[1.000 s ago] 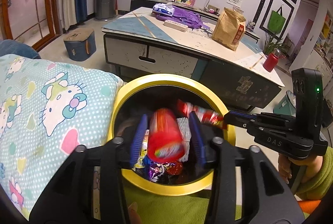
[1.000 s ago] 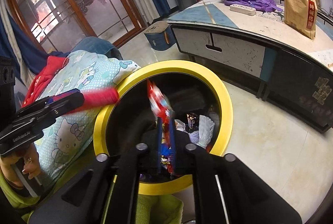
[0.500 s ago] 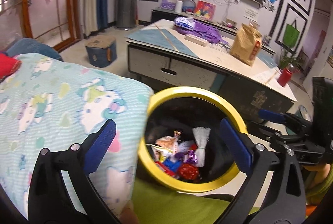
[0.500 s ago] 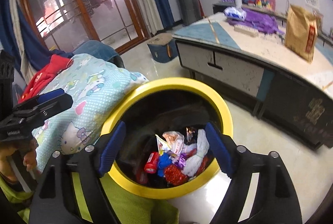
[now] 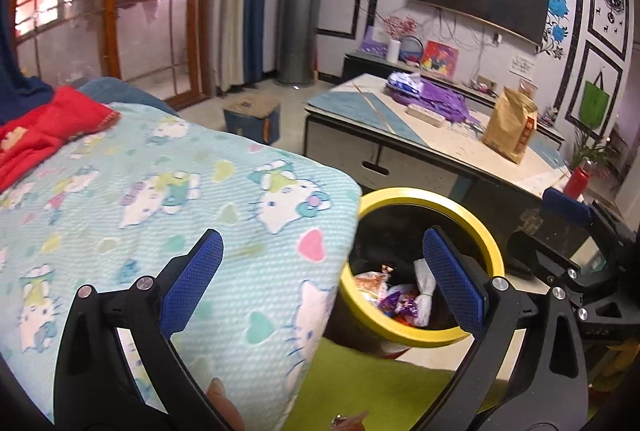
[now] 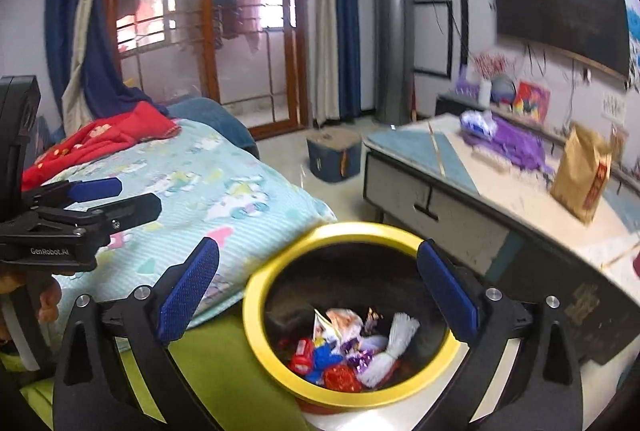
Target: Collect trash
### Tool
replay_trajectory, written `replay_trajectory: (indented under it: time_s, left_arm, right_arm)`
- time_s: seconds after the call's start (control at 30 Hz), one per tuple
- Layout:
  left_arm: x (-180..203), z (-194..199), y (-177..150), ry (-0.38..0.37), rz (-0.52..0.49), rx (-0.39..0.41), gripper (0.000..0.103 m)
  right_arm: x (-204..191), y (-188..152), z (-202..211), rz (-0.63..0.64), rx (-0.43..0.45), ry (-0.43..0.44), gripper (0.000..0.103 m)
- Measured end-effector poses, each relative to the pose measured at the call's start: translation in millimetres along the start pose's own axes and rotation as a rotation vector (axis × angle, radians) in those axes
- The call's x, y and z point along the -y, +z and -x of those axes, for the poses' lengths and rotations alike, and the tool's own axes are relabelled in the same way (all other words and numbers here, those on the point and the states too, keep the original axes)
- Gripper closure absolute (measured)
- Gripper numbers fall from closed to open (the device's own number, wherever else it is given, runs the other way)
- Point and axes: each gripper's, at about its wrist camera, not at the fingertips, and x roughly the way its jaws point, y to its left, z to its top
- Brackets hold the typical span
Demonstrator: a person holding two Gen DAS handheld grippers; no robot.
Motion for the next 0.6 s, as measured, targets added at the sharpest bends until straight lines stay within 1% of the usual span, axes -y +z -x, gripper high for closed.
replay_trajectory:
  time_s: [0.07,0.13,0.17,0.2,0.27,0.3,0.33,0.4,0.5,0.6]
  left_arm:
    - [-4.7,11.0,-4.2,0.02,0.007,0.026,0.011]
    - [-11.5,26.8,-9.2,0.042,0.02,0.068,0.011]
    - [-11.4,30.4,-8.8,0.046,0.023,0.077,0.011]
    - [-15.6,41.9,-12.7,0.065,0.036,0.112,0.011]
    - [-20.5,53.2,-14.6,0.084,0.042,0.141,0.011]
    - [-21.3,55.3,-14.8,0.089,0.042,0.148,0.011]
    - [-24.4,65.1,-19.1,0.111,0.047,0.178,0.011]
    - [-27.7,73.5,-23.2,0.122,0.059,0.205,0.011]
    - [-29.0,76.7,-26.4,0.131,0.075,0.221,0.011]
    - [-31.1,73.7,-29.9,0.134,0.091,0.208,0.011]
  right_arm:
    - [-7.9,0.7,6.1,0.013,0.03,0.001,0.006]
    - [-14.9,2.4,12.7,0.02,0.063,-0.001,0.006]
    - [-18.4,3.0,16.4,0.022,0.087,-0.006,0.006]
    - [-21.7,3.3,20.7,0.022,0.115,-0.017,0.006]
    - [-27.1,3.5,28.1,0.013,0.159,-0.041,0.006]
    - [-29.9,3.8,32.0,0.003,0.182,-0.046,0.006]
    - [-31.9,3.8,35.4,-0.002,0.203,-0.044,0.006]
    - [-36.4,3.2,40.2,0.006,0.238,-0.048,0.006]
    - [-41.2,1.8,44.1,0.027,0.268,-0.046,0.006]
    - [-41.1,0.8,43.6,0.032,0.262,-0.041,0.006]
